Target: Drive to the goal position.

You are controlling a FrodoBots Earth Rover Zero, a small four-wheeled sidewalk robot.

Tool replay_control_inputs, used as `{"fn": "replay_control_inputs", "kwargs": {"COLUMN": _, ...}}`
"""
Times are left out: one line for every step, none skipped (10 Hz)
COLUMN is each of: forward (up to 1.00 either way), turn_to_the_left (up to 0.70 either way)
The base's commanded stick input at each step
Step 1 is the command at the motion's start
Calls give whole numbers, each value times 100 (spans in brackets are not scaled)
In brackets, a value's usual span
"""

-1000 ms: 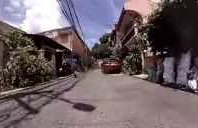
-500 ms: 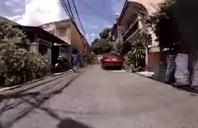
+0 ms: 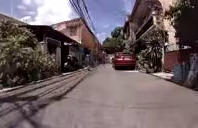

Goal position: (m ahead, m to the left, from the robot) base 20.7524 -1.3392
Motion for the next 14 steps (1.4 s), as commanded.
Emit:
{"fn": "replay_control_inputs", "kwargs": {"forward": 100, "turn_to_the_left": 0}}
{"fn": "replay_control_inputs", "kwargs": {"forward": 100, "turn_to_the_left": 0}}
{"fn": "replay_control_inputs", "kwargs": {"forward": 100, "turn_to_the_left": 0}}
{"fn": "replay_control_inputs", "kwargs": {"forward": 100, "turn_to_the_left": 0}}
{"fn": "replay_control_inputs", "kwargs": {"forward": 100, "turn_to_the_left": 0}}
{"fn": "replay_control_inputs", "kwargs": {"forward": 100, "turn_to_the_left": 0}}
{"fn": "replay_control_inputs", "kwargs": {"forward": 100, "turn_to_the_left": 0}}
{"fn": "replay_control_inputs", "kwargs": {"forward": 100, "turn_to_the_left": 0}}
{"fn": "replay_control_inputs", "kwargs": {"forward": 100, "turn_to_the_left": 0}}
{"fn": "replay_control_inputs", "kwargs": {"forward": 100, "turn_to_the_left": 0}}
{"fn": "replay_control_inputs", "kwargs": {"forward": 100, "turn_to_the_left": 0}}
{"fn": "replay_control_inputs", "kwargs": {"forward": 100, "turn_to_the_left": 0}}
{"fn": "replay_control_inputs", "kwargs": {"forward": 100, "turn_to_the_left": 0}}
{"fn": "replay_control_inputs", "kwargs": {"forward": 100, "turn_to_the_left": 0}}
